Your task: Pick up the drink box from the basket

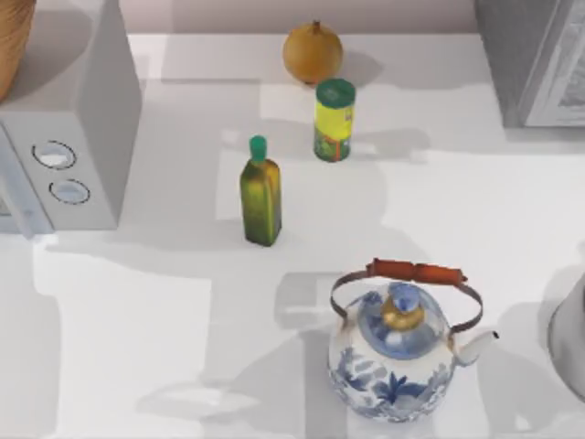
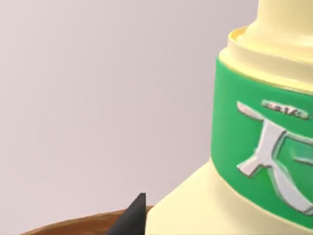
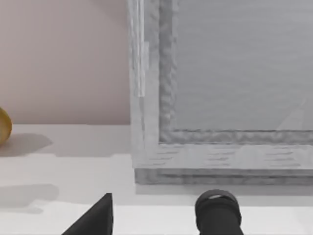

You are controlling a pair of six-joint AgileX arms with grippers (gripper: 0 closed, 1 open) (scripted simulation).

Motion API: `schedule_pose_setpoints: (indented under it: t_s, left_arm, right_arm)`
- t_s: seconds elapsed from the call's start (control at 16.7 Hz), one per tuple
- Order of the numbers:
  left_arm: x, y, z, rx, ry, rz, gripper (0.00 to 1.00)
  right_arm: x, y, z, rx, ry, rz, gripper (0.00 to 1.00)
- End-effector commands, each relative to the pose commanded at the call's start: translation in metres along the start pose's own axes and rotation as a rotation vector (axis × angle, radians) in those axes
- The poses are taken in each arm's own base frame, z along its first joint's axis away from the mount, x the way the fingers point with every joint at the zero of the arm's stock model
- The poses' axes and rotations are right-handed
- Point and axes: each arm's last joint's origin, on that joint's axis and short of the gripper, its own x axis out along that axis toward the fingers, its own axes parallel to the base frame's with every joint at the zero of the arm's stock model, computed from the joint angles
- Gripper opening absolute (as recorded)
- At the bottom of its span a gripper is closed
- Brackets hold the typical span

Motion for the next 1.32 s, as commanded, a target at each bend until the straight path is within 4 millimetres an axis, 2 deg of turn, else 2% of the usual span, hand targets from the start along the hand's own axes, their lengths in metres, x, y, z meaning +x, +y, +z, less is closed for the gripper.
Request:
schedule_pose_setpoints:
  t_s: [0.12, 0.42, 0.6, 0.78, 1.02, 1.32]
  left_arm:
    - [0.001, -0.001, 0.020, 0.003, -0.054, 0.017, 0.00]
    - [0.000, -0.003, 0.105, 0.019, -0.250, 0.065, 0.00]
    - [-0.004, -0.002, 0.141, 0.022, -0.260, 0.074, 0.00]
    - [-0.003, -0.001, 0.151, 0.013, -0.146, 0.053, 0.00]
    - [0.002, 0.000, 0.147, 0.002, -0.009, 0.006, 0.00]
    - [0.004, 0.001, 0.145, 0.000, 0.013, -0.006, 0.00]
  right_arm:
    - [0.000, 0.000, 0.000, 0.000, 0.000, 0.000, 1.00]
    - [0.000, 0.000, 0.000, 0.000, 0.000, 0.000, 1.00]
    - [0.000, 0.000, 0.000, 0.000, 0.000, 0.000, 1.00]
    - [0.000, 0.000, 0.000, 0.000, 0.000, 0.000, 1.00]
    - [0.000, 0.000, 0.000, 0.000, 0.000, 0.000, 1.00]
    - [0.000, 0.000, 0.000, 0.000, 0.000, 0.000, 1.00]
